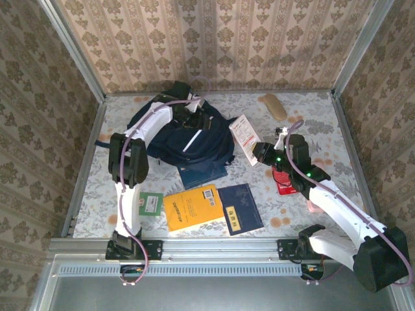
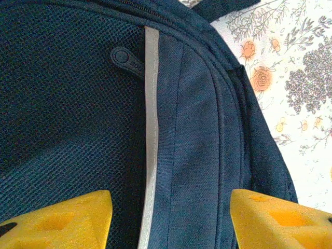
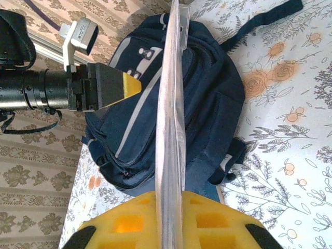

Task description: Pack books, pencil case, and school supplies into a backpack

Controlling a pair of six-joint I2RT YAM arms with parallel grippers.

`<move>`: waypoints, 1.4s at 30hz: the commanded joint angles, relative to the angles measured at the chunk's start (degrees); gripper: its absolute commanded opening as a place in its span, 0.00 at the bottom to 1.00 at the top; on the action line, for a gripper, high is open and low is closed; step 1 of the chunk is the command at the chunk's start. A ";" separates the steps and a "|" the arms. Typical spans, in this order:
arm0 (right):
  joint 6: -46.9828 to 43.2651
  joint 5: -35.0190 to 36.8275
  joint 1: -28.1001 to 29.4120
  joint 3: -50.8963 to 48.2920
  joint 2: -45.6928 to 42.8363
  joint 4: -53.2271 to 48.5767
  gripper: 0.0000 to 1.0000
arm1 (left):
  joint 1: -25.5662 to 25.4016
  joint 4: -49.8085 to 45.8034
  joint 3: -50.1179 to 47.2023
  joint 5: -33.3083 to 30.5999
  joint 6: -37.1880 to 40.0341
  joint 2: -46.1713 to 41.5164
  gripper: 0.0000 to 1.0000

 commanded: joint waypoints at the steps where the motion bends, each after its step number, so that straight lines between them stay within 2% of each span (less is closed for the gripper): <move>1: -1.10 -2.38 -1.23 -0.86 -0.61 1.45 0.07 | -0.07 -3.01 1.86 2.32 1.13 2.31 0.61; 7: -0.18 -4.46 -2.41 -1.39 1.01 3.84 0.07 | -0.32 -2.04 1.64 3.72 -0.19 4.19 0.60; 8: 0.04 -4.79 -2.43 -1.43 1.31 4.33 0.07 | -0.33 -1.98 1.64 3.87 -0.26 4.36 0.57; 10: 0.14 -5.04 -2.49 -1.64 1.73 4.92 0.07 | -0.37 -0.90 1.10 5.17 -0.63 4.08 0.47; 16: 0.05 -4.97 -2.76 -1.57 2.56 5.47 0.06 | -0.07 0.39 1.03 7.62 -1.37 2.88 0.02; 17: 0.13 -4.88 -2.73 -1.44 2.72 5.53 0.06 | 0.10 0.20 1.22 7.93 -1.44 2.51 0.00; 30: 6.24 -8.21 -2.81 1.68 11.46 9.13 0.02 | 4.32 -0.20 0.31 8.36 -2.23 -11.03 0.00; 39: 12.39 -14.25 -2.51 4.39 20.03 17.85 0.02 | 5.28 -1.00 0.67 9.44 -1.62 -15.40 0.00; 42: 12.08 -14.58 -1.85 5.43 22.14 17.63 0.02 | 5.99 -0.65 1.32 9.50 -2.25 -16.42 0.00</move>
